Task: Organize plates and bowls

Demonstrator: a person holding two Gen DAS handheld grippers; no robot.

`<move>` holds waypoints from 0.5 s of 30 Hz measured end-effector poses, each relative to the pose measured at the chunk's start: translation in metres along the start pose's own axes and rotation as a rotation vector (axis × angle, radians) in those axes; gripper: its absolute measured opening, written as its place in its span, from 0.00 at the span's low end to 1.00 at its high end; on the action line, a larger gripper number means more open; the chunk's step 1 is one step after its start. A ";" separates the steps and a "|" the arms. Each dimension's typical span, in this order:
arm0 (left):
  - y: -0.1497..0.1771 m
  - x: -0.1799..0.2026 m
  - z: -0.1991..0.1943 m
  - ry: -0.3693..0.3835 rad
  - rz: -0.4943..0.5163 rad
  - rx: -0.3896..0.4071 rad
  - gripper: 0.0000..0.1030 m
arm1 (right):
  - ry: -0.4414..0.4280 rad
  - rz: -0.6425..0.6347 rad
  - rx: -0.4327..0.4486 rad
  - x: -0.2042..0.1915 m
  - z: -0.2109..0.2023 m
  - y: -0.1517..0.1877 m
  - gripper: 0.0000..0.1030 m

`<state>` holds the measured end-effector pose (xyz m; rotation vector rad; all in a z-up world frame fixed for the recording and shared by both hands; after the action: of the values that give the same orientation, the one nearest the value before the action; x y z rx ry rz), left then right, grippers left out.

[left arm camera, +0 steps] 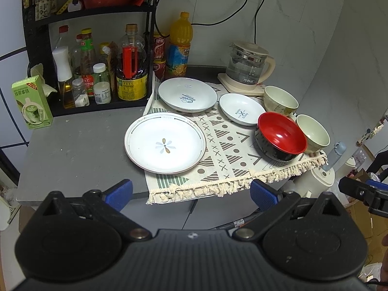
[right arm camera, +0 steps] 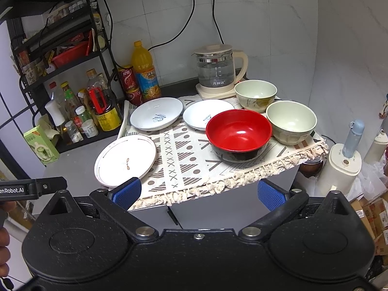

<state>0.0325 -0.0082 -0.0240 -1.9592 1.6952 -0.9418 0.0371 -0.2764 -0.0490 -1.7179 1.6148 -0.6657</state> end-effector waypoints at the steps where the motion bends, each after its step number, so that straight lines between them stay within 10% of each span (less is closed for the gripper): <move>1: 0.000 0.000 0.000 0.000 -0.001 -0.001 0.99 | 0.002 -0.002 0.000 0.000 0.000 0.000 1.00; 15: 0.002 0.003 -0.002 0.000 -0.006 0.004 0.99 | 0.002 -0.012 0.004 0.003 -0.001 0.001 1.00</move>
<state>0.0300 -0.0112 -0.0236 -1.9628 1.6873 -0.9467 0.0358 -0.2796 -0.0495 -1.7257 1.6041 -0.6762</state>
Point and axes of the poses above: each gripper's, at about its wrist camera, not at the fingertips, and z roughly the way its jaws point, x to its right, y to its underside, the point moved 4 cm from there along z, roughly the way its jaws point, and after that the axes turned 7 degrees about y, right-handed, at the moved point
